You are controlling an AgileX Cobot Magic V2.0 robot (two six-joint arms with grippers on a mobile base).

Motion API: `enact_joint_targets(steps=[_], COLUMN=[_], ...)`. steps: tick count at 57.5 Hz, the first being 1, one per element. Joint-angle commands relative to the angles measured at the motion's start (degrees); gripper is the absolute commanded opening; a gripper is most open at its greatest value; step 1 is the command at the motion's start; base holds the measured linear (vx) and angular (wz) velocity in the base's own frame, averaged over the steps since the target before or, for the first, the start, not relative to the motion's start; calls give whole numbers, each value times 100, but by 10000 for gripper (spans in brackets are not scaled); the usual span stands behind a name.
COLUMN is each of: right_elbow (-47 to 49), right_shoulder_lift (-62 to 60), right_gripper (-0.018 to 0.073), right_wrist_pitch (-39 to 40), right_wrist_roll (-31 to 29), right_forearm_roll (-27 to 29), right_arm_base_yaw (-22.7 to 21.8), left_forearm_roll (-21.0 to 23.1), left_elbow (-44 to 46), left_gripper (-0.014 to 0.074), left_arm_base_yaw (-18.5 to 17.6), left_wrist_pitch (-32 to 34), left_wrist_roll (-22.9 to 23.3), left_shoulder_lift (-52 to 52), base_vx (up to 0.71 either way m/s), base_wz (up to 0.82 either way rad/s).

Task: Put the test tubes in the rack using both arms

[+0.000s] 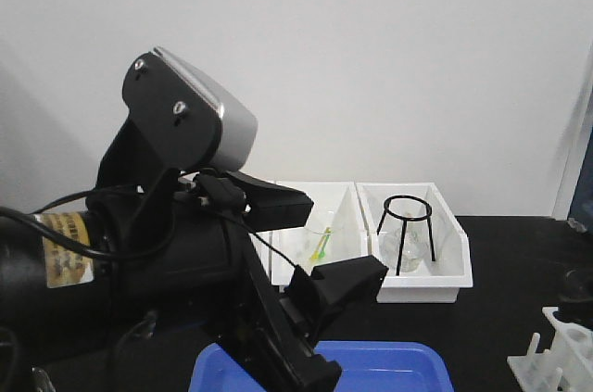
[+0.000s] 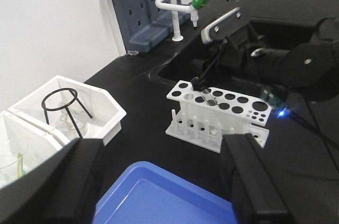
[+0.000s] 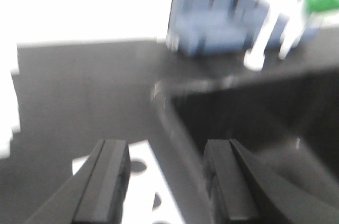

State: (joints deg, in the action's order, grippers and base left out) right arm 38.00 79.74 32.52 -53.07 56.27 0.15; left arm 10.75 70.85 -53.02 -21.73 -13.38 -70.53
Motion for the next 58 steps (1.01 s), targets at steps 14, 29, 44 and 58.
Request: enact_joint_targets(steps=[14, 29, 44, 58], right_elbow=[180, 186, 186, 181], right_shoulder_lift=[-1789, -3259, -4673, -5495], right_gripper=[397, 309, -13, -11], right_wrist_pitch=[-67, -3018, -5606, -6060], right_wrist_roll=[149, 1245, 1321, 1035], right_forearm_roll=[-1113, -1959, -1473, -917], right_arm_base_yaw=[-24, -24, -24, -24], left_forearm_roll=[46, 34, -78, -1384], left_elbow=[186, 186, 186, 186], left_gripper=[561, 482, -24, -18], left_arm_base_yaw=[1, 1, 1, 1], left_wrist_pitch=[360, 11, -65, -270], left_wrist_roll=[68, 57, 79, 1074], left_shoulder_lift=[143, 143, 143, 464], base_vx=[0, 0, 0, 0], base_wz=[0, 0, 0, 0])
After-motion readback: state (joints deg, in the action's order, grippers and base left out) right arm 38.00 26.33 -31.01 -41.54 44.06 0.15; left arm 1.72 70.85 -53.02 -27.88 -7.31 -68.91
